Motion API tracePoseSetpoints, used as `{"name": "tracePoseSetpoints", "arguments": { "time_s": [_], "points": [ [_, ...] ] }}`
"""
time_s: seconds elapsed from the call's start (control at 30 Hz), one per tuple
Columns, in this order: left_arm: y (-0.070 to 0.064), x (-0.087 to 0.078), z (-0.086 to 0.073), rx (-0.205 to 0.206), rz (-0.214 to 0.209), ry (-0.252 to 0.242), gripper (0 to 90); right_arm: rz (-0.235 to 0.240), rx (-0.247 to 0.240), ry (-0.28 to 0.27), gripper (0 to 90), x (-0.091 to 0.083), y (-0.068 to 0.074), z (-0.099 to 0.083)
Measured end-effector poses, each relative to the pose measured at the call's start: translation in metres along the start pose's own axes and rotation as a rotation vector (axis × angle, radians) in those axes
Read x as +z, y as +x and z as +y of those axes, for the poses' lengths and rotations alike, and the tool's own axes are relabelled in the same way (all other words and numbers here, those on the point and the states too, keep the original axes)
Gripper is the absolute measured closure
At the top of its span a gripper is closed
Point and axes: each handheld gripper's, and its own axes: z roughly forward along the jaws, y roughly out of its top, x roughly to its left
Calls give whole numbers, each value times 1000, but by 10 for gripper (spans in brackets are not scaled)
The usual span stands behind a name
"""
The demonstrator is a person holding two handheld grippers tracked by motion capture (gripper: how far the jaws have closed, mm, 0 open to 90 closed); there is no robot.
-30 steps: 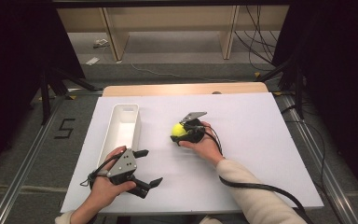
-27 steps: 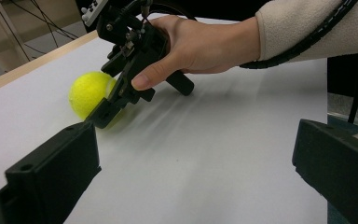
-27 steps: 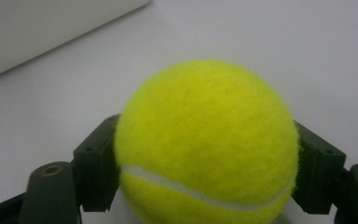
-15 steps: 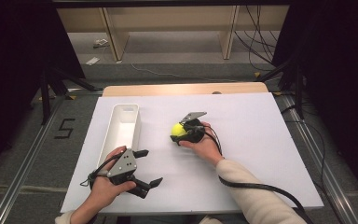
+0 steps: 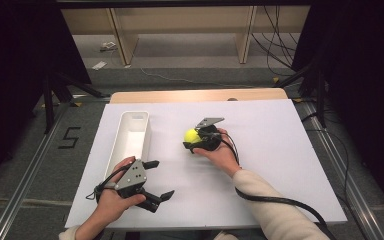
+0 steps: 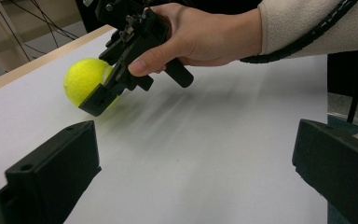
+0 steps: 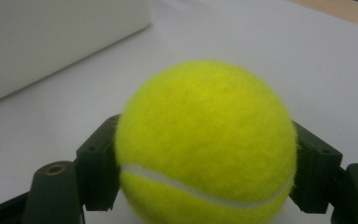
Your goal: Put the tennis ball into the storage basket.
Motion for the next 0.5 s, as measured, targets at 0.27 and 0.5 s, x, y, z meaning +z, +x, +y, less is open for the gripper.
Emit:
{"name": "tracePoseSetpoints", "arguments": {
  "time_s": [0.27, 0.5],
  "points": [
    [0, 0, 0, 0, 0, 0, 0, 5, -3, -26, 261, -6, 2, 6],
    [0, 0, 0, 1, 0, 0, 0, 10, -5, -45, 261, -9, 4, 9]
  ]
}}
